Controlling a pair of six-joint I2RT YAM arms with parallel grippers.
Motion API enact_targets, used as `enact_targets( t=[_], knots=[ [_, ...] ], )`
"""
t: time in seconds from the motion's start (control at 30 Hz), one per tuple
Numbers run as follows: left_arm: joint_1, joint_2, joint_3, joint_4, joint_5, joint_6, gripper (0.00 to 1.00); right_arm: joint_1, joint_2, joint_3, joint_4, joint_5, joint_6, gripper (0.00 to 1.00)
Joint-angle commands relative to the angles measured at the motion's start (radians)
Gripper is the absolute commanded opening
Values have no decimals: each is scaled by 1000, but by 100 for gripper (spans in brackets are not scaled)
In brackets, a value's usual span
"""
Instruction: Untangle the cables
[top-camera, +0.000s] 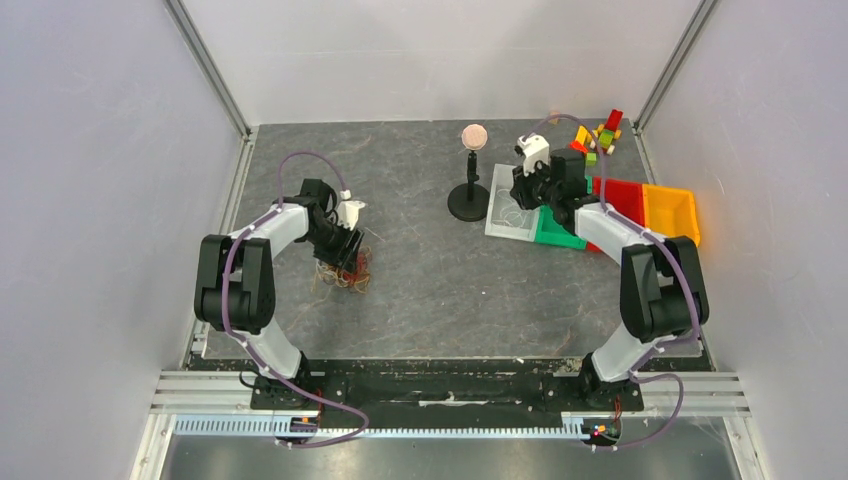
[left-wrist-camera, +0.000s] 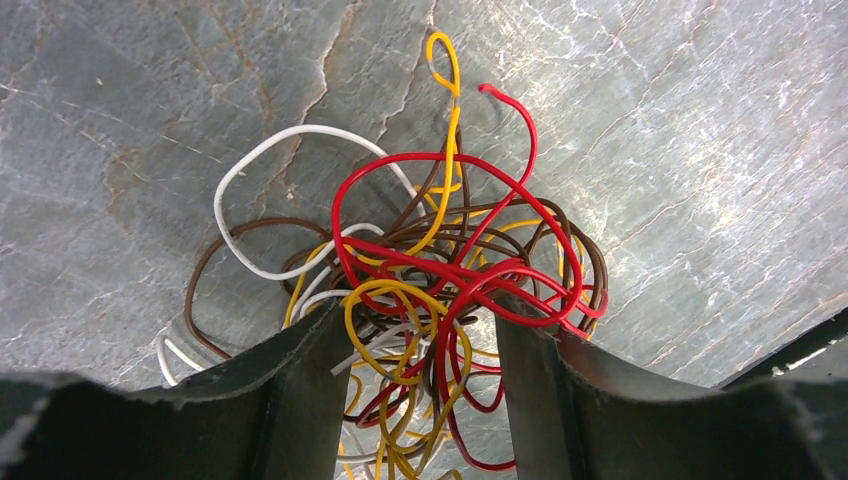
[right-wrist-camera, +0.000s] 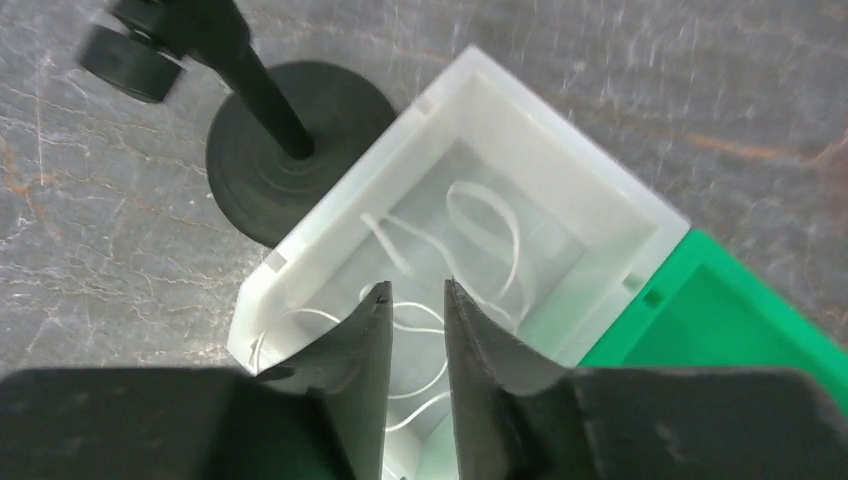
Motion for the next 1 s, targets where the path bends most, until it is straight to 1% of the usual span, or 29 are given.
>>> enact_targets(
  t=[0.0,0.03,0.07,0.1,0.13,0.23,0.3,0.4,0.53,0.63,0.73,0.83,0.9,0.97],
  knots=[
    [4,-12,-5,-9,82,-58,59,-16,18,91,-107,44,-18,41],
    [5,-13,-8,-10,94,-65,57,-29,-1,95,-118,36,-4,50],
    [5,-16,-10,-12,113,-76,56,-44,-20,105,-148,19,9,56],
    [4,-18,-13,-15,140,-87,51,-57,-47,112,-175,8,16,60],
    [4,-22,-16,-16,166,-101,46,-69,-72,122,-200,-5,29,65],
    [3,-44,-26,-8,256,-168,26,-100,-162,119,-261,-89,64,76],
    [2,-65,-41,36,326,-253,14,-94,-231,67,-283,-178,104,82],
    [-26,-63,-62,104,403,-369,3,-41,-321,-55,-235,-245,204,83],
    [-80,-46,-100,223,508,-528,2,83,-381,-236,-80,-268,340,81],
    [-125,-58,-133,296,546,-612,2,169,-391,-312,4,-270,400,79],
    [-157,-80,-176,389,580,-716,2,248,-381,-336,52,-266,455,73],
    [-177,-87,-215,503,618,-813,2,342,-362,-343,80,-245,461,72],
    [-182,-81,-228,541,628,-852,2,401,-340,-336,96,-231,455,71],
    [-182,-76,-231,549,606,-879,2,458,-321,-320,101,-218,444,68]
  ],
)
